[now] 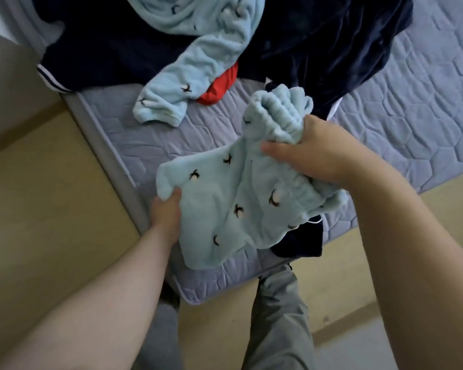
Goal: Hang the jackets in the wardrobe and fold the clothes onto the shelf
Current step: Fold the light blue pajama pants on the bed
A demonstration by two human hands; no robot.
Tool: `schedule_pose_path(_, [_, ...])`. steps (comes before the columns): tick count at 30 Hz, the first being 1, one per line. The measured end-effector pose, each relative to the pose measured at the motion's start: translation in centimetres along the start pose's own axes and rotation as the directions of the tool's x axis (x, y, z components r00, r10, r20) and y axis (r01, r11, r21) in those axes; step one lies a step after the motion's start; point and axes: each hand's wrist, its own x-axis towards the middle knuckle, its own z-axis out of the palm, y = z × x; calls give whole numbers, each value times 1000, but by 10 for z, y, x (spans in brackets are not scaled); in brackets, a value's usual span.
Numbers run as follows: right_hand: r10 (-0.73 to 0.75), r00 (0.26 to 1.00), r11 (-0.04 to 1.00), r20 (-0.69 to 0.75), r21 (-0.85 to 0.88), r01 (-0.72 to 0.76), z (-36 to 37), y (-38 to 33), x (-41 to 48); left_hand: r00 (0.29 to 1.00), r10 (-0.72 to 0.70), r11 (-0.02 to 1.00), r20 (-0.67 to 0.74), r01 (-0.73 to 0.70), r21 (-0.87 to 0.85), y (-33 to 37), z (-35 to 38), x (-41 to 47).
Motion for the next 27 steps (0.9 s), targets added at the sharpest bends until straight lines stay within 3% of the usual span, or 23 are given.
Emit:
schedule_pose_path(4, [111, 994, 899, -25, 429, -89, 11, 3, -9, 943, 199, 945, -268, -112, 308, 44, -63, 27])
schedule_pose_path(7, [196, 980, 810, -44, 570, -137, 26, 19, 2, 886, 367, 796, -283, -143, 588, 52, -77, 41])
schedule_pose_path(8, [222, 974, 809, -48, 566, -157, 33, 26, 7, 855, 466, 690, -226, -192, 698, 49, -72, 39])
schedule_pose_path(10, [263, 963, 823, -64, 536, -189, 50, 41, 20, 788, 608, 346, 93, -369, 863, 35, -54, 34])
schedule_pose_path(12, [285, 955, 829, -78, 521, -205, 64, 55, 29, 728, 498, -17, 471, -535, 845, 20, -26, 32])
schedule_pose_path(14, [293, 951, 841, -96, 498, -209, 74, 65, 36, 697, 343, -209, 629, -597, 775, 6, 3, 34])
schedule_pose_path(20, [239, 956, 856, -171, 502, -124, 89, 64, 41, 671, 321, -444, 669, -517, 732, -25, 77, 52])
schedule_pose_path(24, [171, 961, 904, -219, 422, -65, 116, 33, 41, 690, 340, -431, 639, -489, 758, -40, 91, 54])
schedule_pose_path(27, [118, 954, 938, -276, 347, -15, 129, 6, 37, 648, 304, -335, 699, -614, 715, -30, 74, 57])
